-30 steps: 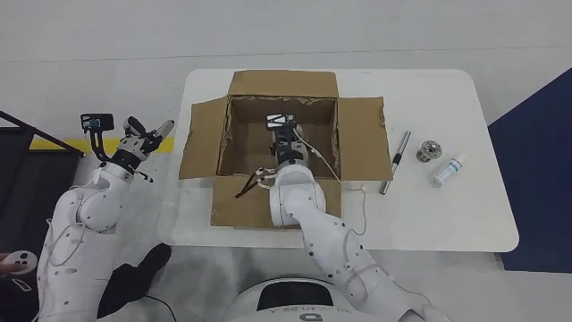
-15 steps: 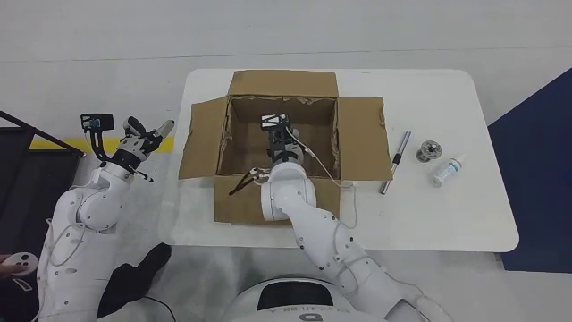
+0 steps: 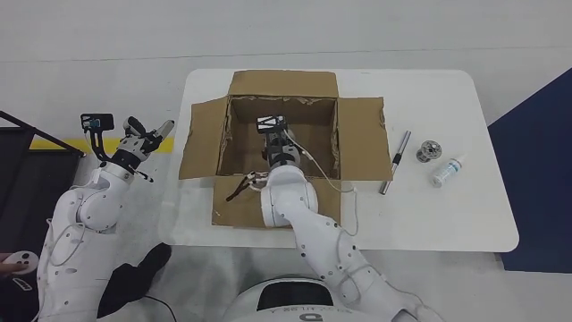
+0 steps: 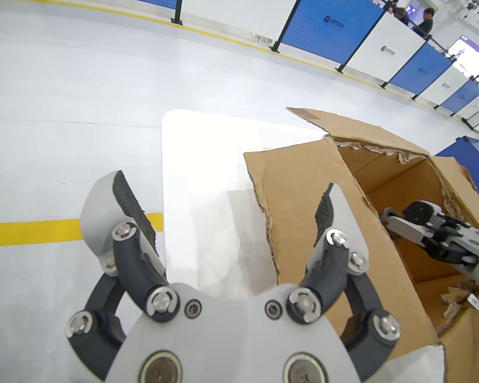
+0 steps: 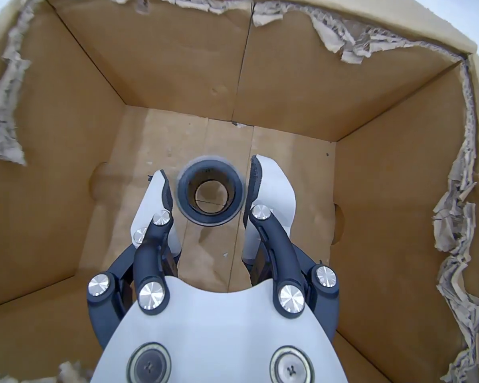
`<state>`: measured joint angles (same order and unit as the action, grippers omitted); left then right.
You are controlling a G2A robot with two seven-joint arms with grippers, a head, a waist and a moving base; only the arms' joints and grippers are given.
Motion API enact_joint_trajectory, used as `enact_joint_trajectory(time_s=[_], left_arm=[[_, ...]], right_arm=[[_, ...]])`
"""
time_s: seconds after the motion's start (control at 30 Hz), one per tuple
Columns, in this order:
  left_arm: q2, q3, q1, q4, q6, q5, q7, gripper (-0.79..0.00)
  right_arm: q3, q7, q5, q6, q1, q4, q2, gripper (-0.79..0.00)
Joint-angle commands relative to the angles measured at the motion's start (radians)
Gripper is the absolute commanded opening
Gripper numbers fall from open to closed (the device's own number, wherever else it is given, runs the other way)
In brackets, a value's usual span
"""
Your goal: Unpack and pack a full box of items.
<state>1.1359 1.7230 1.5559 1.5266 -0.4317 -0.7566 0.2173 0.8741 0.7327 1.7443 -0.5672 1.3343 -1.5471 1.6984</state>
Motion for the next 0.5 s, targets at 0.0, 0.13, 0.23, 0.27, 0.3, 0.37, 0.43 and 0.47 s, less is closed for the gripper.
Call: enact_joint_trajectory(time_s=[0.0,0.13,0.23,0.27,0.3,0.37,0.43,0.47], left_arm=[[0.0,0.0,0.0,0.0,0.0,0.0,0.0,0.0],[0.0,0.0,0.0,0.0,0.0,0.0,0.0,0.0],[0.0,0.0,0.0,0.0,0.0,0.0,0.0,0.0],[0.0,0.0,0.0,0.0,0.0,0.0,0.0,0.0],[0.0,0.0,0.0,0.0,0.0,0.0,0.0,0.0],[0.0,0.0,0.0,0.0,0.0,0.0,0.0,0.0],[0.0,0.0,0.0,0.0,0.0,0.0,0.0,0.0],[0.0,0.0,0.0,0.0,0.0,0.0,0.0,0.0]], right_arm=[[0.007,-0.015,-0.004,0.011,0.024,-0.041,-0.003,0.0],[0.014,-0.068,-0.043,0.066,0.087,-0.176,-0.013,0.0],[0.031,-0.159,-0.153,0.152,0.158,-0.342,-0.045,0.0],[0.045,-0.188,-0.189,0.184,0.194,-0.395,-0.058,0.0],[0.063,-0.224,-0.233,0.211,0.232,-0.462,-0.071,0.0],[0.11,-0.292,-0.302,0.27,0.316,-0.559,-0.093,0.0],[0.167,-0.359,-0.386,0.326,0.396,-0.64,-0.109,0.0],[0.197,-0.389,-0.432,0.353,0.438,-0.677,-0.115,0.0]])
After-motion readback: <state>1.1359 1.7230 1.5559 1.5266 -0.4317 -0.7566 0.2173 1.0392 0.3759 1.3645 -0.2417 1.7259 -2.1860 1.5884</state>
